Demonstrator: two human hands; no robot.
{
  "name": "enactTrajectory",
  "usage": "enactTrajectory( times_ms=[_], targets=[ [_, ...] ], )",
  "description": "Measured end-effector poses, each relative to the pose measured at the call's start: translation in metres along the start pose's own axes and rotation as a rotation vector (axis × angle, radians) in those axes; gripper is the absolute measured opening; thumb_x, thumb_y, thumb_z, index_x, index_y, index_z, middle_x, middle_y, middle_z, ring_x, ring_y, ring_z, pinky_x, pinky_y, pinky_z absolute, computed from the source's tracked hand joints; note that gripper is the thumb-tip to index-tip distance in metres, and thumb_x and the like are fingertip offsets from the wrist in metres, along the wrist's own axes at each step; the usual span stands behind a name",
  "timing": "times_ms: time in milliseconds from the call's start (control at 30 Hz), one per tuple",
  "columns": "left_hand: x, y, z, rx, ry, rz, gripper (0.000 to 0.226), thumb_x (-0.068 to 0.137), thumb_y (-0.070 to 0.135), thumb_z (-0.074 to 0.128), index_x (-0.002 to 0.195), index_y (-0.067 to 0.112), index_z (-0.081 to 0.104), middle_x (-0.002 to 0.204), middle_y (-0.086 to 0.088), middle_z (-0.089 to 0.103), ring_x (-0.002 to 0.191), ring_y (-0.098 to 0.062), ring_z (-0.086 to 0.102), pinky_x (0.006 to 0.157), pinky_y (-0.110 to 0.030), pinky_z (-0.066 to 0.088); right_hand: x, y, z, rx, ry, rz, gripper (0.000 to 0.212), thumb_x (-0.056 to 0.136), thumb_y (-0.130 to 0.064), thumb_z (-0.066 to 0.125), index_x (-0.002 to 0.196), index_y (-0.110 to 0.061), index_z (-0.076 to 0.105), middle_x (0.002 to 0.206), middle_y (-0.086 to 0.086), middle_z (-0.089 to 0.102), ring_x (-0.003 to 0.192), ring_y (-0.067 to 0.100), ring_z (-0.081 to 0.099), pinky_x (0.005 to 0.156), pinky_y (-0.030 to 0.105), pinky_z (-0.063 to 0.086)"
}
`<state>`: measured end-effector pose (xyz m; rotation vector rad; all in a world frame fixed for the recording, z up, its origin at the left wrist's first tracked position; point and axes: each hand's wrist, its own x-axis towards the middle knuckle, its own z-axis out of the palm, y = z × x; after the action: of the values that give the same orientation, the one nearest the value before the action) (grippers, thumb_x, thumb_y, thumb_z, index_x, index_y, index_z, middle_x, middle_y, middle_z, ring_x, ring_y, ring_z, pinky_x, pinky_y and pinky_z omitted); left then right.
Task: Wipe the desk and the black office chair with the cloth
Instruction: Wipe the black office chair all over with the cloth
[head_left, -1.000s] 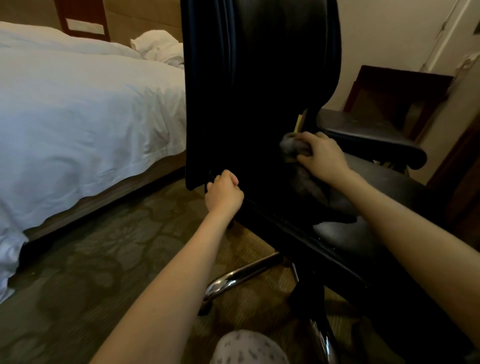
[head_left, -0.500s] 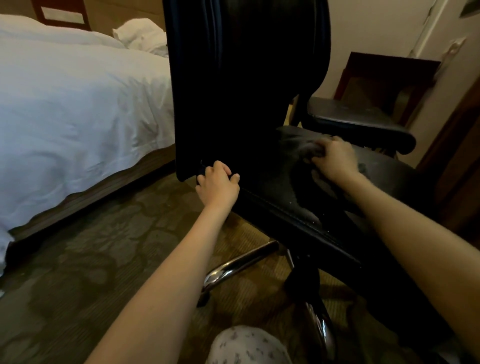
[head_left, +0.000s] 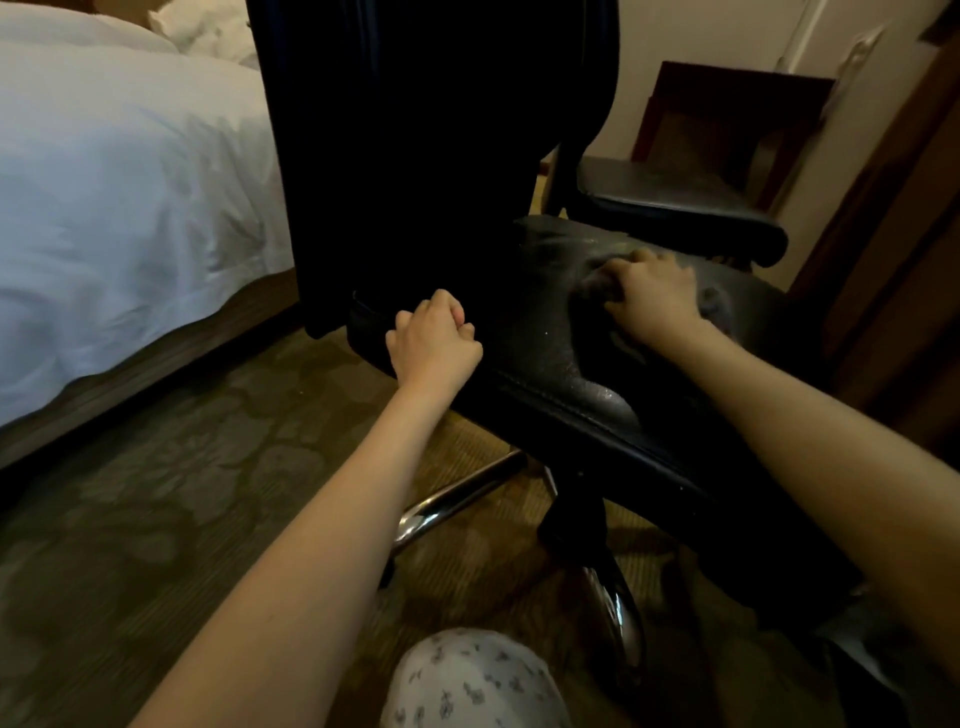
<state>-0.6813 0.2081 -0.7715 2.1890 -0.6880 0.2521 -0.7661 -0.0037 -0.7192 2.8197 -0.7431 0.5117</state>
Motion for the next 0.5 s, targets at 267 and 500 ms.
enactTrajectory(
  times_ms=[267, 500],
  targets=[
    [-0.001, 0.003, 0.009, 0.037, 0.066, -0.001, 0.011, 0.088, 0.014, 0.051, 0.085, 0.02, 0.042, 0.106, -0.006, 0.054, 0.108, -0.03, 0.043, 0.088, -0.039, 0.029, -0.052, -0.058, -0.028, 0.278, 0.084, -0.336, 0.039, 0.081, -0.026, 0.061, 0.12, -0.026, 0.062, 0.112, 0.01, 0.058, 0.104, 0.031, 0.054, 0.085, 0.039, 0.046],
    [-0.003, 0.004, 0.001, 0.027, 0.009, -0.006, 0.008, 0.089, 0.014, 0.05, 0.086, 0.019, 0.045, 0.11, -0.009, 0.054, 0.11, -0.031, 0.043, 0.091, -0.039, 0.031, -0.005, -0.01, 0.004, 0.099, -0.012, -0.015, 0.044, 0.088, -0.026, 0.057, 0.132, -0.025, 0.052, 0.129, 0.015, 0.05, 0.116, 0.038, 0.048, 0.091, 0.044, 0.042]
  ],
)
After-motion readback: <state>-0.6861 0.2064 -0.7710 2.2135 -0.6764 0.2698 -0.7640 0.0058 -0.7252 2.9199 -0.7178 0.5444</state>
